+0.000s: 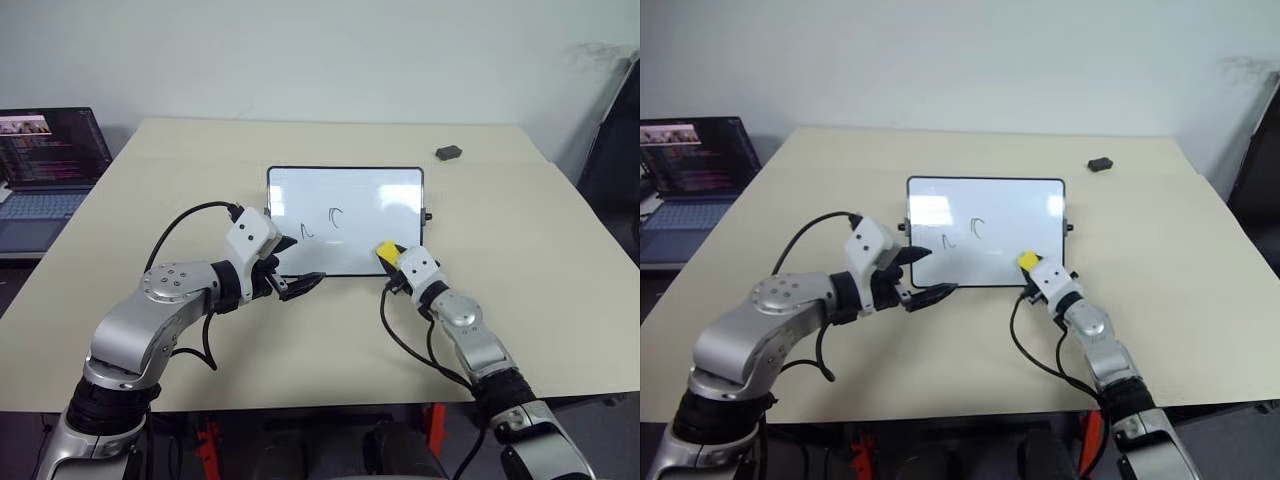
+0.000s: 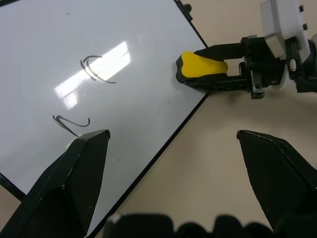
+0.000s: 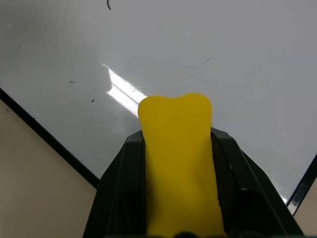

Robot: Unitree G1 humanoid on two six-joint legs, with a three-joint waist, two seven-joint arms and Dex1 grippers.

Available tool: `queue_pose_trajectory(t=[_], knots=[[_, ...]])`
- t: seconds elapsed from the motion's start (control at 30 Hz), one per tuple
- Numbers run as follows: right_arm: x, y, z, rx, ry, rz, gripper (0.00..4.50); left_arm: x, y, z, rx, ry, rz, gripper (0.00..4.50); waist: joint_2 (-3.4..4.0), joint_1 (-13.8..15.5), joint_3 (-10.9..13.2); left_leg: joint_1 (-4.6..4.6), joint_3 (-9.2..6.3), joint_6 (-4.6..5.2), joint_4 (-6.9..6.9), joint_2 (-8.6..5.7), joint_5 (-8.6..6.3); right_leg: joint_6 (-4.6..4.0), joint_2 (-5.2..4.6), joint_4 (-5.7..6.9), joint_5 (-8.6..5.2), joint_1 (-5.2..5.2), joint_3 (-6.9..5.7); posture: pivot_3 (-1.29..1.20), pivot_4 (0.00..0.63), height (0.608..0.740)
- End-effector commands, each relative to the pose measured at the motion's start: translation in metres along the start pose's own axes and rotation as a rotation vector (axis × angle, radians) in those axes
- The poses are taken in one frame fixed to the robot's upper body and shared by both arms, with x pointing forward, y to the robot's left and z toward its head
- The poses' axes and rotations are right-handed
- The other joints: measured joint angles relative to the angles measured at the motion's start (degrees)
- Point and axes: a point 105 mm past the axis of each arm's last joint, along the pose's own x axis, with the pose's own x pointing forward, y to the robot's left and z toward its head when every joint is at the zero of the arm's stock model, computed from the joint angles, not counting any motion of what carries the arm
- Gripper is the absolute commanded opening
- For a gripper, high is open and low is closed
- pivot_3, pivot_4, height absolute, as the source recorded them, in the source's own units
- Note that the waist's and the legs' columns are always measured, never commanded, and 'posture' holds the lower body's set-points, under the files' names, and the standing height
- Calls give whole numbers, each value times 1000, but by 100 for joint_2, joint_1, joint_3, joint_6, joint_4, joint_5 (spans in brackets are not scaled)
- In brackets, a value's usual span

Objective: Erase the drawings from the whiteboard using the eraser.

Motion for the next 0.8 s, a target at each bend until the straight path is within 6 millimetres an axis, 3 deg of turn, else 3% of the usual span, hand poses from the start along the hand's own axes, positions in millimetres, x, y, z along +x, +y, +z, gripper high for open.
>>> queue_pose_trajectory(t=[0.03, 0.13, 0.27, 0.4, 0.53, 0.8], knots=[[-8, -12, 5, 53, 13, -24, 1331, -4, 0, 9, 30, -40, 16, 4500, 11, 1, 7, -43, 1, 0, 0, -2, 0, 36, 0, 6, 26, -47, -2, 0, 150, 740], [-14, -17, 35, 82, -94, -30, 1329, -5, 0, 9, 26, -43, 23, 4500, 28, 6, 20, -147, -2, -4, -2, 2, 2, 14, 2, 17, 58, -150, -12, 0, 150, 740], [-30, -24, 72, 131, -244, -32, 1329, -8, 0, 7, 9, -58, 45, 4500, 57, 68, 39, -189, -6, -10, -6, 1, -8, 14, -1, 2, 57, -182, -19, 0, 150, 740], [-46, -33, 85, 148, -286, -62, 1328, -13, 3, 6, -23, -94, 107, 4500, 58, 121, 40, -272, -6, -14, -1, -1, -9, 15, -4, 1, 57, -260, -22, 0, 150, 740], [-63, -47, 80, 145, -263, -135, 1328, -23, 3, -1, -74, -150, 211, 4500, 58, 140, 40, -283, -5, -4, 1, -5, -17, 16, -12, -11, 57, -262, -23, 0, 150, 740], [-91, -50, 27, 145, -89, -182, 1328, -40, 21, -13, -102, -210, 432, 4500, 59, 145, 41, -250, -4, -1, 5, -6, -17, 14, -8, 9, 57, -241, -25, 0, 150, 740]])
